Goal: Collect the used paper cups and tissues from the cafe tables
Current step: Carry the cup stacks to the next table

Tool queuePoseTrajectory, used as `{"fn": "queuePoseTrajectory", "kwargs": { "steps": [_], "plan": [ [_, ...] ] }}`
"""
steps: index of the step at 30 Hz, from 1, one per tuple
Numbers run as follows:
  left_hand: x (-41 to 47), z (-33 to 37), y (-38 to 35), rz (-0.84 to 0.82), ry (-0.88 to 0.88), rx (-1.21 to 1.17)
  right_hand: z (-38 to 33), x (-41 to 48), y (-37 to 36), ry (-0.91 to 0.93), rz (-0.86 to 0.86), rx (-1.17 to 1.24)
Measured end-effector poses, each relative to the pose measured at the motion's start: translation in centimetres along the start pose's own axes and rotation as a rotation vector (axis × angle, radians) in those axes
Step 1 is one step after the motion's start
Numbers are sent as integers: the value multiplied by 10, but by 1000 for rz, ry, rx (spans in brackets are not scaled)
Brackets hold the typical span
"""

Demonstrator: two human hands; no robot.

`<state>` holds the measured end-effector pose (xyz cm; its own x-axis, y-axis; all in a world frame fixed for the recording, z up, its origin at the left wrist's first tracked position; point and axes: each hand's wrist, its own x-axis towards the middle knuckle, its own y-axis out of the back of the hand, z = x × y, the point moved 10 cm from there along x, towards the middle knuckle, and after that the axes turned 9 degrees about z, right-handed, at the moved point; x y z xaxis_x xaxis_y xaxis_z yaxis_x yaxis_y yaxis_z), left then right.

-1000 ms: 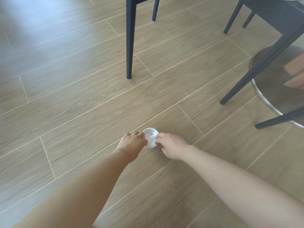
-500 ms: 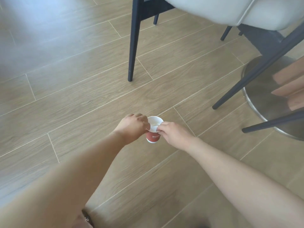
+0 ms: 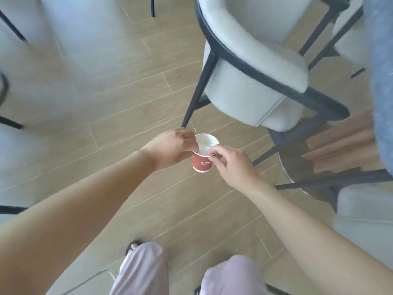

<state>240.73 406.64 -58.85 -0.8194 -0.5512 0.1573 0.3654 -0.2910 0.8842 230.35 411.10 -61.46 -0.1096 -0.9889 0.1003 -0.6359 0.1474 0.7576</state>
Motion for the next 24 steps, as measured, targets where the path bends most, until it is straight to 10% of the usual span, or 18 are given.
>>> {"fn": "queuePoseTrajectory", "kwargs": {
  "steps": [11,24],
  "plan": [
    [-10,96,274,119,16,56,-230,30,179,143,29,41],
    [-67,90,480,327,150,274,-438,95,218,450,77,186]
  ]
}}
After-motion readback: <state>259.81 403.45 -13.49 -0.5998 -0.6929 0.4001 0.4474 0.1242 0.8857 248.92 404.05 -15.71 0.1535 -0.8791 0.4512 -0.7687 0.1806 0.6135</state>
